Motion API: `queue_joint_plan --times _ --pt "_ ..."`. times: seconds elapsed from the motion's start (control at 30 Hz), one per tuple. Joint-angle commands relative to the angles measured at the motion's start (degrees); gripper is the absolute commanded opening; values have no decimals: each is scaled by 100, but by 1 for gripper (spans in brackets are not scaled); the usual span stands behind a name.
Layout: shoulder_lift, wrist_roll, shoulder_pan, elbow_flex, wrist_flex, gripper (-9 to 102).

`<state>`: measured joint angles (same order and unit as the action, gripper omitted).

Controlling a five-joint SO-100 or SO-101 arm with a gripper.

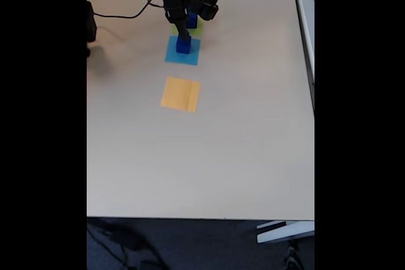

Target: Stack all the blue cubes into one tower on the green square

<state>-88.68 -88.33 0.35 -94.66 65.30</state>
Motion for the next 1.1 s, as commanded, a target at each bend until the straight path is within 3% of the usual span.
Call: queue_joint_plan --times 0.0,0.33,1.07 --pt "-79 -79 35 18 9 22" --pt "-62 -88 53 44 0 16" --pt "79 -44 176 123 -105 16"
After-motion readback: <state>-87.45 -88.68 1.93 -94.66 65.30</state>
